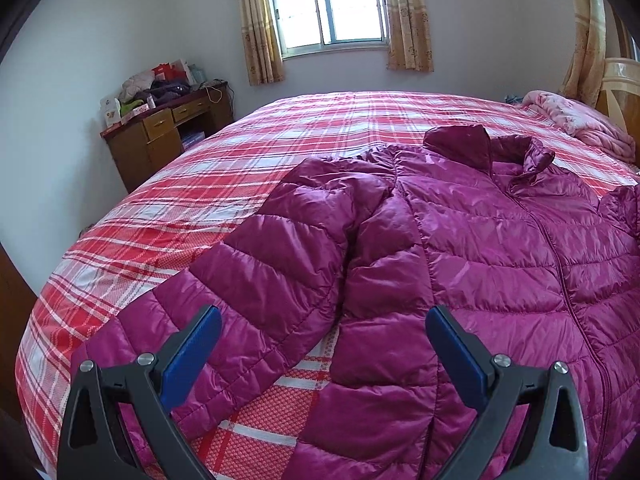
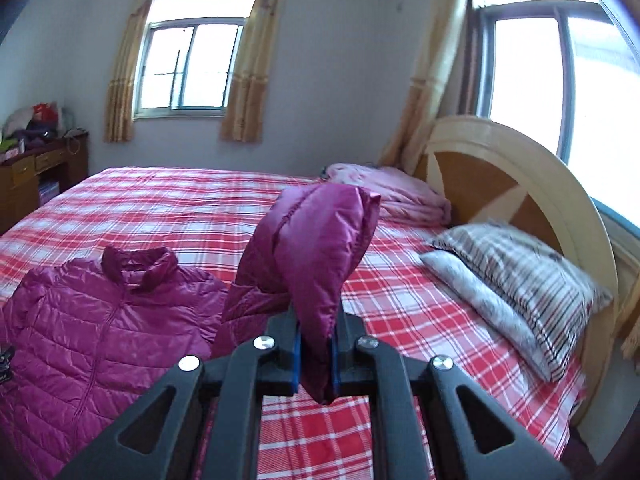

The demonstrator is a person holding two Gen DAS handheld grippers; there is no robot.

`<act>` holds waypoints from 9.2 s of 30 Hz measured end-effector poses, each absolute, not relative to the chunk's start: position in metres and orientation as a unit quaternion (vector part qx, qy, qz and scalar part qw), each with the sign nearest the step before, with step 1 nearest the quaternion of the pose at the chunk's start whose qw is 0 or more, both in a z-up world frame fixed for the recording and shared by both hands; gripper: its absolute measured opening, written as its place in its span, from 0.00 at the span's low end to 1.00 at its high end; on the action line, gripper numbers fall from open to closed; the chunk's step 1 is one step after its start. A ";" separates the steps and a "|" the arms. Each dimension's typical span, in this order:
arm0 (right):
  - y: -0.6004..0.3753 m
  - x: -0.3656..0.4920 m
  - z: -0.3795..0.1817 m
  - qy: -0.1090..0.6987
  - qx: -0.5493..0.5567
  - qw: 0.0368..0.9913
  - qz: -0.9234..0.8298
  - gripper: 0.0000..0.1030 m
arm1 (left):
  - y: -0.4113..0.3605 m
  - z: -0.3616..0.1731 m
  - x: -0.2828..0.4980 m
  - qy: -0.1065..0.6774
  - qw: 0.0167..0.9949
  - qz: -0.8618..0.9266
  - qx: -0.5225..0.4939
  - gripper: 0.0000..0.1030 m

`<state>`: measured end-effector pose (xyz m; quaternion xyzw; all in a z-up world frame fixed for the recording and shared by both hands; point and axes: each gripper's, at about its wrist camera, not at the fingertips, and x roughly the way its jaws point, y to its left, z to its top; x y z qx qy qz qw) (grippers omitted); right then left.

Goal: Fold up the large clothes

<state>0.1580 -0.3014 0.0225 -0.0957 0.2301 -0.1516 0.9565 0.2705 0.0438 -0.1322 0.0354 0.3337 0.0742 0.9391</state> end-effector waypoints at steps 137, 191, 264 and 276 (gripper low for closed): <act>-0.220 0.287 -0.155 0.420 0.029 0.906 -0.034 0.56 | -0.084 -0.177 0.381 0.427 0.902 -0.009 0.057 0.99; -0.182 0.278 -0.184 0.409 -0.046 0.910 -0.042 0.64 | -0.005 -0.125 0.314 0.383 0.923 -0.022 0.044 0.99; -0.247 0.195 -0.173 0.394 -0.009 0.919 -0.004 0.70 | -0.055 0.011 0.283 0.256 0.950 -0.081 0.157 0.12; -0.249 0.196 -0.179 0.400 -0.001 0.916 -0.007 0.74 | -0.134 -0.031 0.289 0.279 0.934 -0.139 0.176 0.12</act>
